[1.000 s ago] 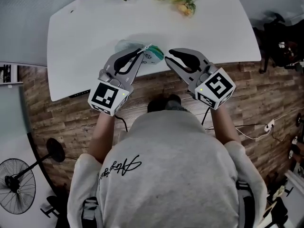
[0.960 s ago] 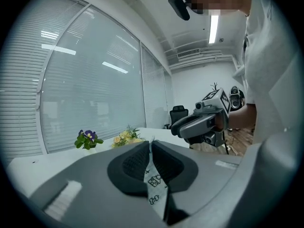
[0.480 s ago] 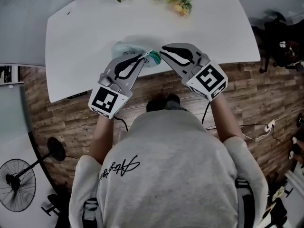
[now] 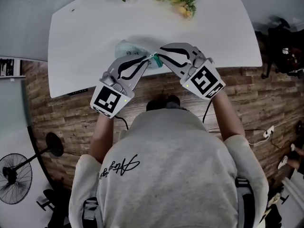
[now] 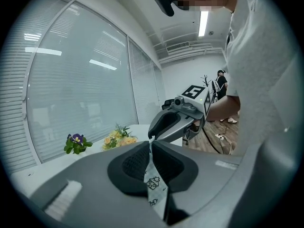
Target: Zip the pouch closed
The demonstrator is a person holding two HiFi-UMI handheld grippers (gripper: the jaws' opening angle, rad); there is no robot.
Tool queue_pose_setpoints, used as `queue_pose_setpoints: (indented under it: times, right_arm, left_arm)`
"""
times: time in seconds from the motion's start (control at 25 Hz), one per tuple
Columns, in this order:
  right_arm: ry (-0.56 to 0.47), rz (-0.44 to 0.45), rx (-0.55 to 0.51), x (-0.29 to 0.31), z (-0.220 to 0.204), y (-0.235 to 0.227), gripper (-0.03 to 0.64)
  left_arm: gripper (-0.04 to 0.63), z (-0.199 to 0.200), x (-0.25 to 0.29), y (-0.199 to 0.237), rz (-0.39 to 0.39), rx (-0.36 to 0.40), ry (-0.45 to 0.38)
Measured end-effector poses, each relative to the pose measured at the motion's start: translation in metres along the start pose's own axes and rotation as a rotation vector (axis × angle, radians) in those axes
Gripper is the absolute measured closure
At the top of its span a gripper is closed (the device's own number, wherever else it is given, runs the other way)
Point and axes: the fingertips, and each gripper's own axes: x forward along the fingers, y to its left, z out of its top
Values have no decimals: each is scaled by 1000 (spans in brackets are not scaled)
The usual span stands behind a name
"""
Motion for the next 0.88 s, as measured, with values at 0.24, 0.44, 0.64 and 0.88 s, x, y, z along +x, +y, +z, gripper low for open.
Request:
queue_pose_setpoints:
  times: [0.24,0.44,0.64,0.88]
  right_arm:
    - [33,73,-137,-4,1,5,543]
    - [68,134,-227,-8,-3,12,545]
    - [69,174,-305,-9,-5,22,587]
    - [82,204,-374,-8,-11,30,608]
  left_arm:
    - [580,-2,2,-13,-56,42,46]
    - [578,-2,2,-20,-84,54,53]
    - [578,-4,4,-26,-90,67,79]
    - [577,-6,1,-24,-68,61,102]
